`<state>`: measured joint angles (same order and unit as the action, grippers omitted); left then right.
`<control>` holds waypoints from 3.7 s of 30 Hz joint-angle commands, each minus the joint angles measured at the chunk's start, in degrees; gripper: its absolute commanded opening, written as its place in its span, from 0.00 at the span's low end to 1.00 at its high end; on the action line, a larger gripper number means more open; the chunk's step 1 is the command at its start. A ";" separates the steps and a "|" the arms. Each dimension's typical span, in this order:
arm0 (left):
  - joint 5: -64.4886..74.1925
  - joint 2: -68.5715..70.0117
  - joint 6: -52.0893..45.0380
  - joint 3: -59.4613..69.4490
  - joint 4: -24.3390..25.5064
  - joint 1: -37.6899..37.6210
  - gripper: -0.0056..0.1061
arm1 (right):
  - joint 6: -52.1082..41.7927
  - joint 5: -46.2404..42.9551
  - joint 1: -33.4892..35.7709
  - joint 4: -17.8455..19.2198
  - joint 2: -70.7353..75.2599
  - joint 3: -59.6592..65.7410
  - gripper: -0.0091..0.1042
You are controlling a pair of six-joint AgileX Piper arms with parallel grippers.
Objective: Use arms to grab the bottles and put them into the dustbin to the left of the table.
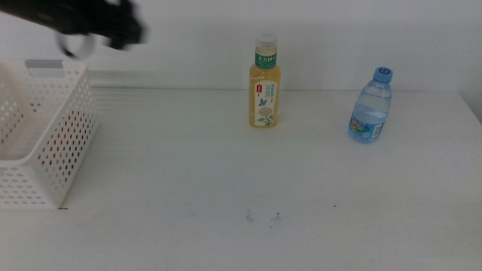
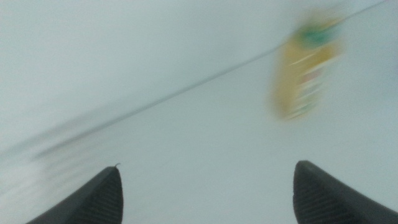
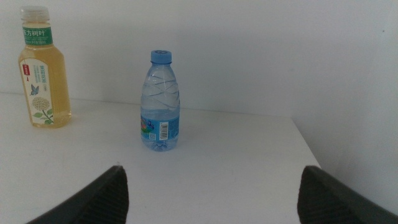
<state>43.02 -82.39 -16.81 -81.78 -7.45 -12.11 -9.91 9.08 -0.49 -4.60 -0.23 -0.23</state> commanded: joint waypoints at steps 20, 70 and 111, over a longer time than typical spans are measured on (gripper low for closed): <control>-49.92 10.28 6.62 37.90 -1.97 -23.99 0.89 | -0.20 -0.53 -0.20 0.02 0.23 0.23 0.79; -90.15 -29.34 24.62 29.21 15.12 -16.91 0.89 | -0.20 -0.53 -0.20 0.02 0.23 0.23 0.79; -78.53 -53.37 33.80 -5.71 20.16 -14.25 0.89 | -0.20 -0.53 -0.20 0.02 0.23 0.23 0.79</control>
<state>-35.68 -135.48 16.46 -86.56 12.39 -26.43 -9.91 9.08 -0.49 -4.60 -0.23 -0.23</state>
